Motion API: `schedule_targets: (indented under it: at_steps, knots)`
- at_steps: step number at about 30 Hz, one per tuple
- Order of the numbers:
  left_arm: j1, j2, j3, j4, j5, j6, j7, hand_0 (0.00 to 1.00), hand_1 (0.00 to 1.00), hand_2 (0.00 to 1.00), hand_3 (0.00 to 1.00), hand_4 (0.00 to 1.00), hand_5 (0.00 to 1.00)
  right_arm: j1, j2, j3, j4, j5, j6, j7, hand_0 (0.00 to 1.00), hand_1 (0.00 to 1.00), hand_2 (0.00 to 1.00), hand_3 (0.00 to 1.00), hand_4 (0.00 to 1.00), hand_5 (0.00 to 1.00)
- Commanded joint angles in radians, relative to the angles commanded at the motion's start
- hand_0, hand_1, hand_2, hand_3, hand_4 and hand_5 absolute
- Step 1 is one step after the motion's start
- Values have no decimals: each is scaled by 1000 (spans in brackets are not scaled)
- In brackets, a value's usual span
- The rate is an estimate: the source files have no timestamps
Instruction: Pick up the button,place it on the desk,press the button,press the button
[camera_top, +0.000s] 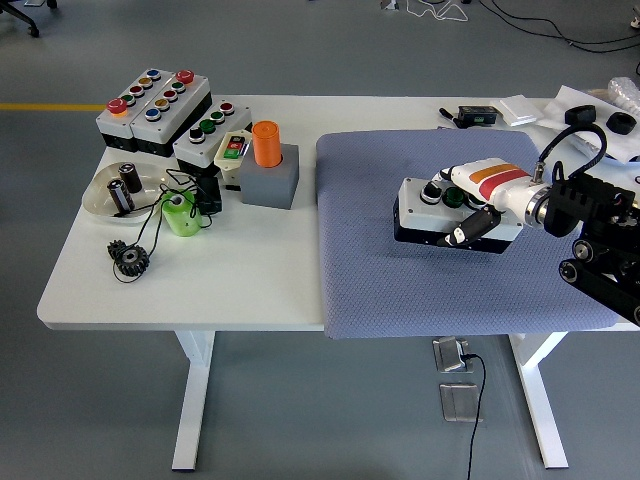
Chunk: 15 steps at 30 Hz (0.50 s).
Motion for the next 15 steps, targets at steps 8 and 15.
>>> schedule_targets:
  at_steps: [8, 15]
  knots:
    - [-3, 2, -1, 0, -5, -1, -3, 655, 704, 727, 508, 318, 940, 26, 15, -73, -20, -15, 23, 20, 2, 2, 156, 323, 467, 113]
    - [-2, 1, -6, 0, 2, 1, -2, 655, 704, 727, 508, 318, 939, 16, 31, -70, -55, -21, 34, -1, 2, 8, 161, 329, 466, 110]
